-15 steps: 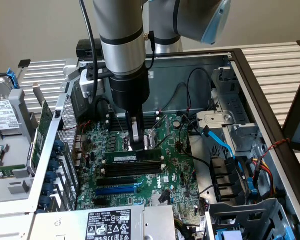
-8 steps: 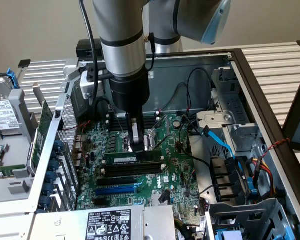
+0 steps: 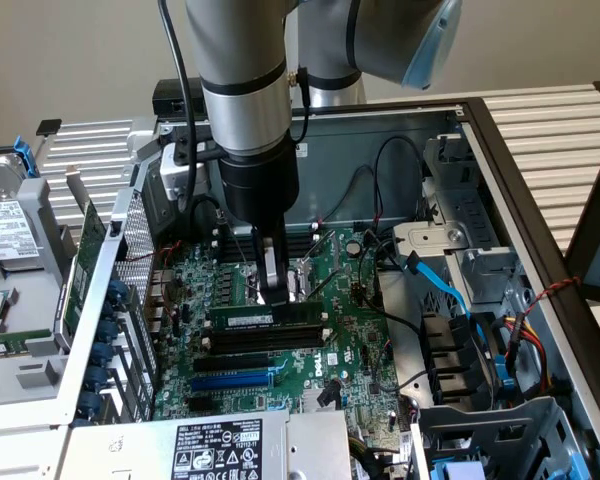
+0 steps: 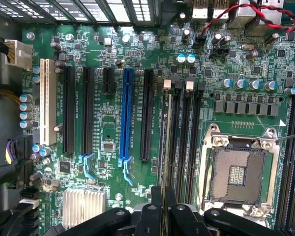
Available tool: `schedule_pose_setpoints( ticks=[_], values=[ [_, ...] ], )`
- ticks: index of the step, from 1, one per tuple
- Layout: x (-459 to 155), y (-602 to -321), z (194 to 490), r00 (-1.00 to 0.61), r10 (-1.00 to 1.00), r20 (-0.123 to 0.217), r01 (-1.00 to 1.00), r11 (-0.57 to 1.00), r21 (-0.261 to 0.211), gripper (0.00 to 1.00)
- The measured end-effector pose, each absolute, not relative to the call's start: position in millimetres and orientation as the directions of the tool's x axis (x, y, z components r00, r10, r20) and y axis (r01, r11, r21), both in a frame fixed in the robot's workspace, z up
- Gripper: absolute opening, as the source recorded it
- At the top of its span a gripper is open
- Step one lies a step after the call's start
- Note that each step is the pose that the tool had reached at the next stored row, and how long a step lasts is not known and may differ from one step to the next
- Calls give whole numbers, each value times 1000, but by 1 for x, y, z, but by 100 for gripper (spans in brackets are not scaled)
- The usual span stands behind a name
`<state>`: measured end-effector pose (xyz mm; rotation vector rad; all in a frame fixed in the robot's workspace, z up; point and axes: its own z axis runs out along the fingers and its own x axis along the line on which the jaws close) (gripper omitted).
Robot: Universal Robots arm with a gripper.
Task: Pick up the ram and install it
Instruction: 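Insert the ram into the slot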
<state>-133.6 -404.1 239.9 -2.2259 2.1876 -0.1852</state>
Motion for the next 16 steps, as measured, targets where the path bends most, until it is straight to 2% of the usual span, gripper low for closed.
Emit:
schedule_pose_setpoints(
  ticks=[16],
  values=[
    [-136, -402, 233, 21, -997, 74, -995, -28, -94, 14]
  ],
)
